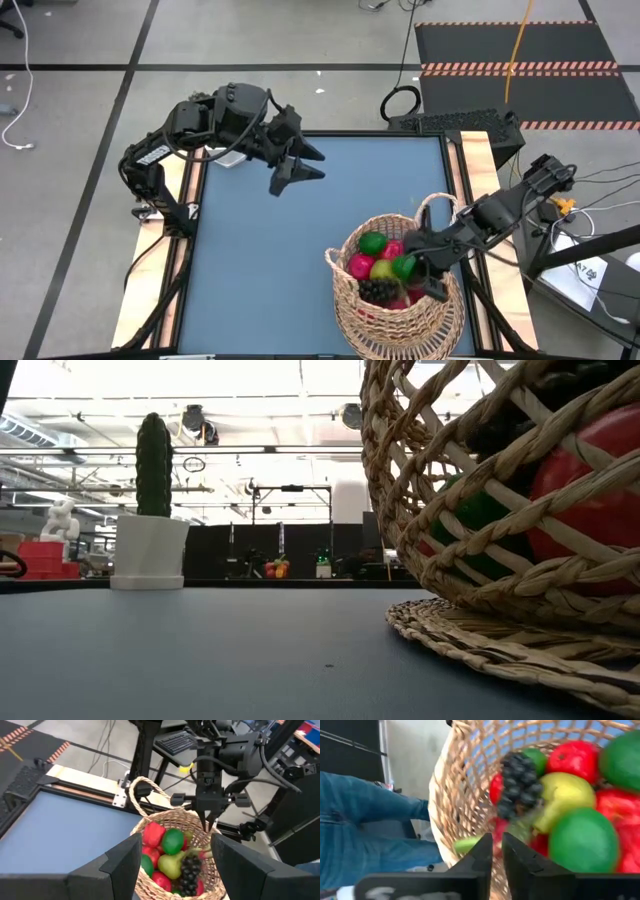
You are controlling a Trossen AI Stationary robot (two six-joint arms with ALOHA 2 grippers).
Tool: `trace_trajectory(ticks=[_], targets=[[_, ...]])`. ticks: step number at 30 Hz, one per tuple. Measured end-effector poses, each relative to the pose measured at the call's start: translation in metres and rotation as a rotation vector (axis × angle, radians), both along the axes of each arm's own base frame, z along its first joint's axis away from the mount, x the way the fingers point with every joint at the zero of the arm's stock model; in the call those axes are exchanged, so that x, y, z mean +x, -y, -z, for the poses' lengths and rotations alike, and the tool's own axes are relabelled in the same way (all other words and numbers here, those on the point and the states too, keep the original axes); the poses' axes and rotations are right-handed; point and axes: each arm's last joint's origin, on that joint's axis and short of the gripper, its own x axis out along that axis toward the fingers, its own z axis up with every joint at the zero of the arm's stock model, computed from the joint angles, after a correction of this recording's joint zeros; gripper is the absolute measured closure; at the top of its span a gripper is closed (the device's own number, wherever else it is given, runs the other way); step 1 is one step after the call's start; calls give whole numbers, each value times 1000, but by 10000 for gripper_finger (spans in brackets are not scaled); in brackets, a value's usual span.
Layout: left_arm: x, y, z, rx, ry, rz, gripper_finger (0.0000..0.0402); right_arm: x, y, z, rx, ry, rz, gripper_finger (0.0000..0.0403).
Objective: Build produce basket
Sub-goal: Put the purple grapes into the brown basket, then return to Home Position
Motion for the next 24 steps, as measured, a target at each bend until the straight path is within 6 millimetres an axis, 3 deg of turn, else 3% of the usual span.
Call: trace_trajectory(ticks=[13, 18, 24], targets=[[0, -3, 0, 10, -7, -123, 163, -36, 29, -24, -61, 135, 29, 234], [0, -5, 0, 16, -9, -198, 163, -56, 43, -37, -84, 255, 12, 221], [0, -8, 0, 186, -6, -234, 163, -78, 58, -52, -180, 459, -118, 239]])
